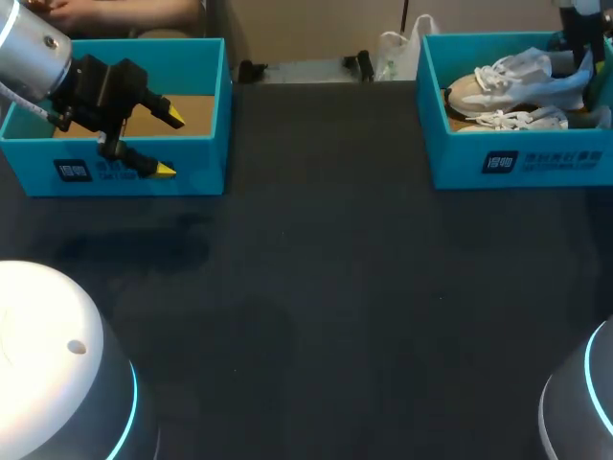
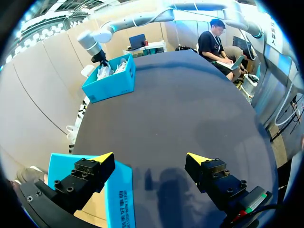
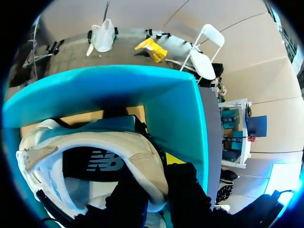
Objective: Take the shoe out of the shoebox, open the shoe tongue, remove and reinsert the insole, then place the shoe into the shoebox
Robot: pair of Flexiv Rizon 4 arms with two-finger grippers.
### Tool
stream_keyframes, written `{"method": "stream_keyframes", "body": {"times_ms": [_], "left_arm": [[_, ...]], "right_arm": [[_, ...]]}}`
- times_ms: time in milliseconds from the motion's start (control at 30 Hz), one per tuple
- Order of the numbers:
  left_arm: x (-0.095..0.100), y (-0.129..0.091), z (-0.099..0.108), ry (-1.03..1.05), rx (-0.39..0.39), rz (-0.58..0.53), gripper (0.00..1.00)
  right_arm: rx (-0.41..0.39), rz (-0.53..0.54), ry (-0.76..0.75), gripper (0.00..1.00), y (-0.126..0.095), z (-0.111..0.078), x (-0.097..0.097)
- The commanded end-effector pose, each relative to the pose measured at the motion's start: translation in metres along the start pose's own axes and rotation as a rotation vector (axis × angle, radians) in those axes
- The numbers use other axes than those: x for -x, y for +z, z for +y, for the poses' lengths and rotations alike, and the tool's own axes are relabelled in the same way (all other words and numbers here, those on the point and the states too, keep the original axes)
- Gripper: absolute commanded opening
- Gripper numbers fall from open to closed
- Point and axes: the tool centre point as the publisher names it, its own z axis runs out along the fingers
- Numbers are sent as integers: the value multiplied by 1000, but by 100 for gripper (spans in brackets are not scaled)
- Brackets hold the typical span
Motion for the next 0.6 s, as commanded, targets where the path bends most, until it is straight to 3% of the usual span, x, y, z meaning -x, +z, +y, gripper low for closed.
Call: {"method": "stream_keyframes", "body": {"times_ms": [33,533,600], "left_arm": [[0,0,-1,-1,4,2,100],[0,0,-1,-1,4,2,100],[0,0,-1,-1,4,2,100]], "right_arm": [[-13,-3,2,0,9,8,-6],[-49,11,25,0,20,5,-18],[-49,15,27,42,20,6,-18]]}}
